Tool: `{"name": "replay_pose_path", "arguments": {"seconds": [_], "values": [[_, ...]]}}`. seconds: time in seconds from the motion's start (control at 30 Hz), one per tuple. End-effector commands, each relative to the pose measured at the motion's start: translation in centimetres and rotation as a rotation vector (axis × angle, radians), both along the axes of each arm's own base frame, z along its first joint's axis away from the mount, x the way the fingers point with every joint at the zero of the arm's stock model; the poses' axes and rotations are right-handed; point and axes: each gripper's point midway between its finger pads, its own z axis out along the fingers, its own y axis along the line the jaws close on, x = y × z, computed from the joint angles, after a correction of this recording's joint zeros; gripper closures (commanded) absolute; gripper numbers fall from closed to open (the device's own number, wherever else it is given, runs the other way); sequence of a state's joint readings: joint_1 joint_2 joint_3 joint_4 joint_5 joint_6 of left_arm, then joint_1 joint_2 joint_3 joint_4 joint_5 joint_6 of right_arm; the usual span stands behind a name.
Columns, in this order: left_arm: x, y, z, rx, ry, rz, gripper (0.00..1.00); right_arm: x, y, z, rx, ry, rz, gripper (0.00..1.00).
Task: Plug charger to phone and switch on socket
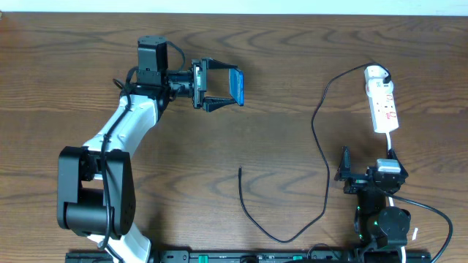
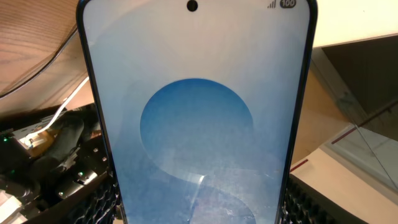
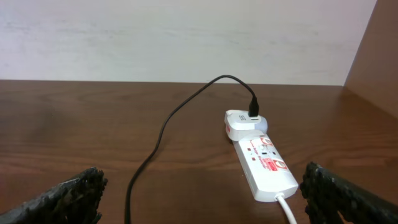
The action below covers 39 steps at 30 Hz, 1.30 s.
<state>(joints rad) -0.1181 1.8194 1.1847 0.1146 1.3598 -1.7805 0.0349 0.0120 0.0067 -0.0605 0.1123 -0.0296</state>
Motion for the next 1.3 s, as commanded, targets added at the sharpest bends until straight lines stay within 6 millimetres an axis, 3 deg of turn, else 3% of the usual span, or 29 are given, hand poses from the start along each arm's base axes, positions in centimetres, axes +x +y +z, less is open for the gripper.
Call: {"name": "replay_pose_path", "arguments": {"seconds": [0.0, 0.4, 0.63, 1.17, 1.27], "values": [[-0.2, 0.1, 2.1, -0.028, -0.052, -0.026, 0.93, 0.0, -0.3, 0.0, 0.014, -0.003, -0.015, 0.01], [0.4, 0.2, 1.8, 0.001, -0.137, -0.009, 0.92, 0.0, -0.3, 0.0, 0.014, -0.003, -0.015, 0.01], [1.4, 0.4, 1.2, 0.061, -0.287, 0.023, 0.93, 0.0, -0.3, 0.0, 0.014, -0.003, -0.015, 0.01], [1.4, 0.4, 1.2, 0.086, -0.448, 0.000, 0.92, -0.1, -0.9, 0.3, -0.003, -0.013, -0.050, 0.01], [1.6, 0.5, 1.4, 0.084, -0.469, 0.002, 0.93, -0.1, -0.7, 0.4, 0.068, -0.024, -0.044, 0.01]]}}
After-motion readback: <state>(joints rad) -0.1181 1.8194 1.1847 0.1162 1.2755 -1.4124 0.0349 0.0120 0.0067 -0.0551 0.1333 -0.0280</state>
